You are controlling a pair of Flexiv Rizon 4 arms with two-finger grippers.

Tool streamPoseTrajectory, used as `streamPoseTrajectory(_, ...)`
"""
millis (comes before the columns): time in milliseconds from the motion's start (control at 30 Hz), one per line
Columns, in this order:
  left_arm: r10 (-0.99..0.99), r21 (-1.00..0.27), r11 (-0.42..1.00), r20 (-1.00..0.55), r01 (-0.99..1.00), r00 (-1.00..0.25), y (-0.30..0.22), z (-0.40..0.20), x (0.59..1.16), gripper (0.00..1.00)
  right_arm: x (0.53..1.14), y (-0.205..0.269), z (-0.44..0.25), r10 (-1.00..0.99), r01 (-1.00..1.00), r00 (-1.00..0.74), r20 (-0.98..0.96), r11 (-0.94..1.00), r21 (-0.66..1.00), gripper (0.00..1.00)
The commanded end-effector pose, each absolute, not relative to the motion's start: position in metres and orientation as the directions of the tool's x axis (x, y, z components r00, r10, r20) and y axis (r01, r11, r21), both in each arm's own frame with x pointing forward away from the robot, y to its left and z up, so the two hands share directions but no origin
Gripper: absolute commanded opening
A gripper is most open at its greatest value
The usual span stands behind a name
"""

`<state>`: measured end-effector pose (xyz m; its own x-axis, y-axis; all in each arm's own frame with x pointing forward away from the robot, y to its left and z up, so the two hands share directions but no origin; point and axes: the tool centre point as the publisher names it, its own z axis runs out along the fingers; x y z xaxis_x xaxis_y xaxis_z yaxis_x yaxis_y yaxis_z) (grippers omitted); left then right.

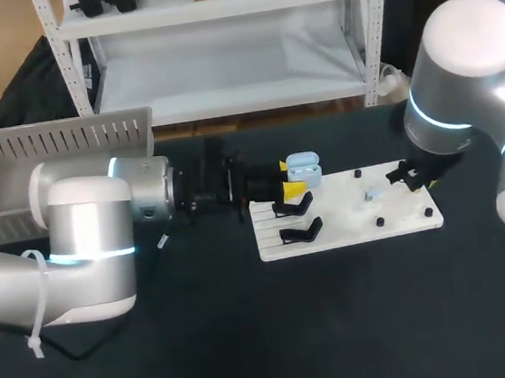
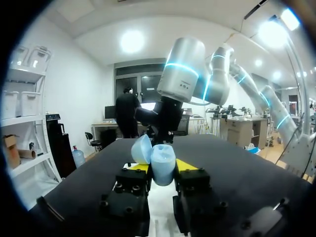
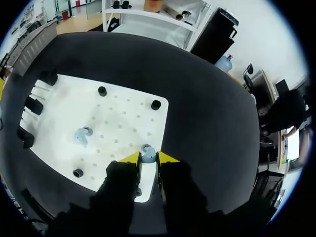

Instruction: Pick up each earbud case from the left stands, insert the matching earbuds, close the lid, and place the case in the box.

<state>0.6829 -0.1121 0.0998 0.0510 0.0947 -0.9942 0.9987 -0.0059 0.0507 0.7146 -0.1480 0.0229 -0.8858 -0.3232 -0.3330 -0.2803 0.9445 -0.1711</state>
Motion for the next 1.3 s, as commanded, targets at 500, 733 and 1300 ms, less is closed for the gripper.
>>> streamPoseTrajectory(500, 0.093, 0.052, -0.001, -0.994, 0.999, 0.052, -0.112, 0.1, 0.681, 0.0, 0.678, -0.132, 0.096, -0.331, -0.27, -0.859, -0.391, 0.941, -0.204, 0.0)
streamPoseTrajectory(733, 0.093, 0.052, -0.001, -0.994, 0.999, 0.052, -0.112, 0.1, 0.681, 0.0, 0.648, -0.087, 0.152, -0.39, -0.308, -0.831, -0.397, 0.916, -0.257, 0.0)
streamPoseTrajectory(1300, 0.093, 0.052, -0.001, -0.994, 0.999, 0.052, -0.112, 0.1, 0.681, 0.0, 0.626, -0.012, 0.173, -0.358, -0.273, -0.876, -0.324, 0.92, -0.281, 0.0)
